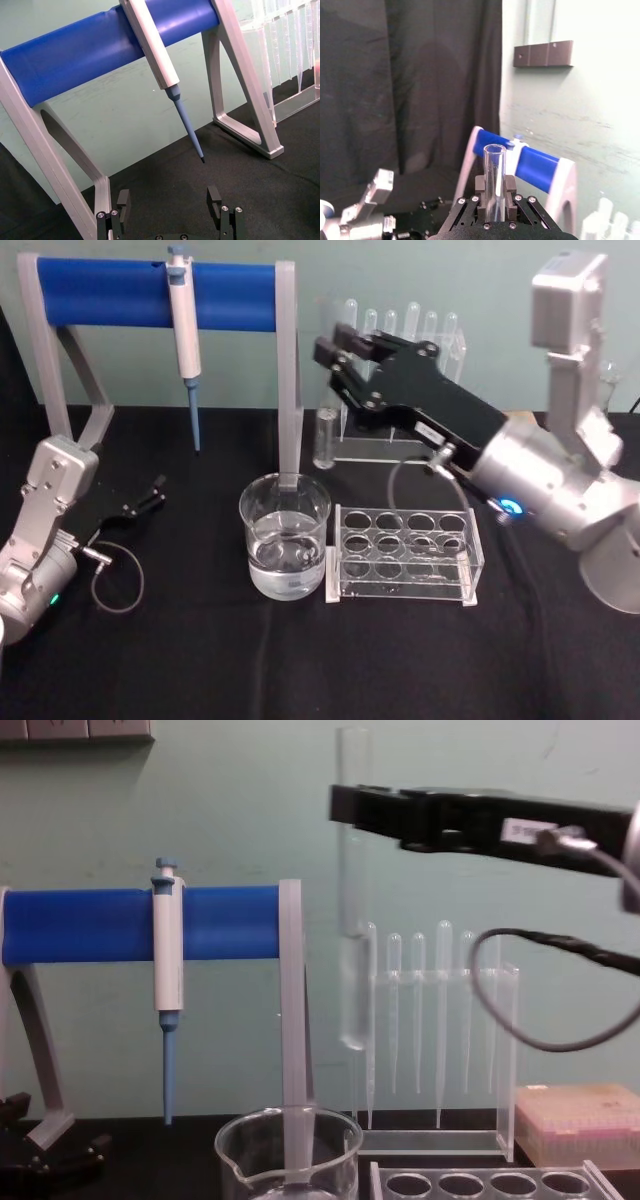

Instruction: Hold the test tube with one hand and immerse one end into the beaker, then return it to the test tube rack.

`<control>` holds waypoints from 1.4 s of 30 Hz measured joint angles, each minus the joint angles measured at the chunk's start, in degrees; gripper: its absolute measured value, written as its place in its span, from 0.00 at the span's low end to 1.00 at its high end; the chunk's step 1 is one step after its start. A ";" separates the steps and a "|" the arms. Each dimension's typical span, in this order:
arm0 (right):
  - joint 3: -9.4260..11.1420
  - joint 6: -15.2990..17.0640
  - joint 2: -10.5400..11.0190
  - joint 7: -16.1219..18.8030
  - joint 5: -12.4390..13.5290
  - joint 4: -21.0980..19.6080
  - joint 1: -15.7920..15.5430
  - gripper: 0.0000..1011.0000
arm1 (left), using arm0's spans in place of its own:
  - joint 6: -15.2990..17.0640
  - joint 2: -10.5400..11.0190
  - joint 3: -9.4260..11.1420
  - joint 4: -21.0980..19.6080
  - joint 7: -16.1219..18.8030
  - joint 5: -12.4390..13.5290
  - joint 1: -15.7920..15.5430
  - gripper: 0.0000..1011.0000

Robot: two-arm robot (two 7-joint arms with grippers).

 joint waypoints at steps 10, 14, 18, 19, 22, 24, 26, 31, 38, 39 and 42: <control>2.94 0.98 4.32 -2.13 -0.16 -1.37 -6.16 0.22 | 0.00 0.00 0.00 0.00 0.00 0.00 0.00 0.99; 2.98 0.97 4.64 -2.48 -0.98 -0.24 -7.16 0.22 | 0.00 0.00 0.00 0.00 0.00 0.00 0.00 0.99; 2.72 0.93 4.43 -2.55 -1.95 1.59 -7.60 0.22 | 0.00 0.00 0.00 0.00 0.00 0.00 0.00 0.99; 2.65 0.93 4.36 -2.55 -2.12 1.82 -7.60 0.22 | 0.00 0.00 0.00 0.00 0.00 0.00 0.00 0.99; 2.40 0.93 4.00 -2.52 -2.85 2.80 -7.54 0.22 | 0.00 0.00 0.00 0.00 0.00 0.00 0.00 0.99; 2.30 0.86 3.85 -2.49 -3.14 3.18 -7.51 0.22 | 0.00 0.00 0.00 0.00 0.00 0.00 0.00 0.99; 2.11 0.50 3.61 -2.31 -3.69 3.75 -7.47 0.22 | 0.00 0.00 0.00 0.00 0.00 0.00 0.00 0.99; 1.39 0.10 3.02 -1.84 -5.02 4.96 -7.40 0.22 | 0.00 0.00 0.00 0.00 0.00 0.00 0.00 0.99; 0.29 -0.48 2.41 -1.30 -7.21 6.81 -7.26 0.22 | 0.00 0.00 0.00 0.00 0.00 0.00 0.00 0.99; 0.08 -0.54 2.31 -1.23 -7.75 7.22 -7.25 0.22 | 0.00 0.00 0.00 0.00 0.00 0.00 0.00 0.99; -0.27 -0.64 2.14 -0.98 -8.82 7.99 -7.18 0.22 | 0.00 0.00 0.00 0.00 0.00 0.00 0.00 0.99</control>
